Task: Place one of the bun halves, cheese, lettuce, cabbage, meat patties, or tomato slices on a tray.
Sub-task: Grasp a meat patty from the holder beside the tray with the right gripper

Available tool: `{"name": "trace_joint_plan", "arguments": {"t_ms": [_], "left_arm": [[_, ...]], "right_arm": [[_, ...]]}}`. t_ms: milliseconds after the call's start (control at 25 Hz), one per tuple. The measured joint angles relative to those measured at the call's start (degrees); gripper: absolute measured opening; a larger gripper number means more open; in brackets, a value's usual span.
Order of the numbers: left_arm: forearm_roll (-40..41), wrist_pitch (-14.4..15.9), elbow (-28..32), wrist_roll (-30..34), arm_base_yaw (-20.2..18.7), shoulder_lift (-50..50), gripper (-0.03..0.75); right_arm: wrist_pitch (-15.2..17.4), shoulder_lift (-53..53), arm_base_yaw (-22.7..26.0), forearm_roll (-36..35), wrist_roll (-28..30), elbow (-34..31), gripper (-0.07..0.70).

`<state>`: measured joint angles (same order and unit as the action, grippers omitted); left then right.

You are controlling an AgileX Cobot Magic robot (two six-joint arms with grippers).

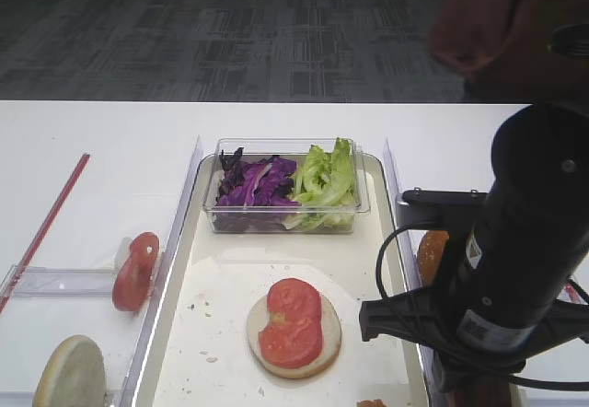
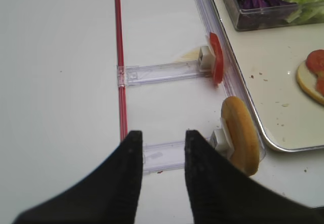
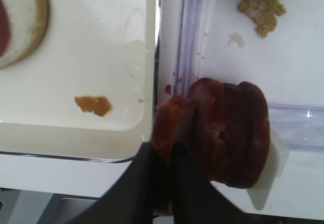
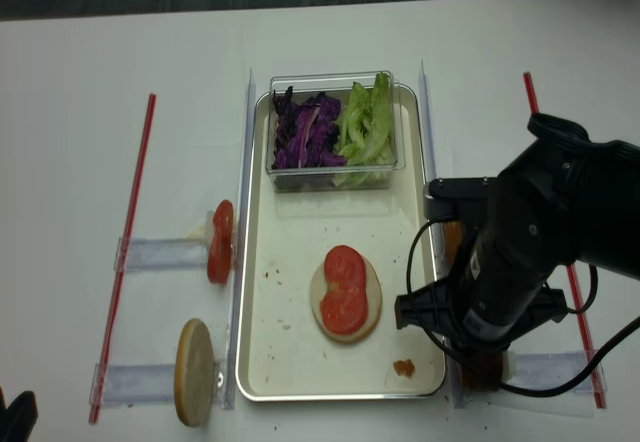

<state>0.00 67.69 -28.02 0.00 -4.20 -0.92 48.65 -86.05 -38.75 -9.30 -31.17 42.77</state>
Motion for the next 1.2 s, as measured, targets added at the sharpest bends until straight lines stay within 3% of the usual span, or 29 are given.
{"name": "trace_joint_plan", "arguments": {"t_ms": [1200], "left_arm": [[0.0,0.0,0.0,0.0,0.0,0.0,0.197]], "right_arm": [[7.06,6.7,0.0,-0.81,-0.47,1.62,0.088]]}}
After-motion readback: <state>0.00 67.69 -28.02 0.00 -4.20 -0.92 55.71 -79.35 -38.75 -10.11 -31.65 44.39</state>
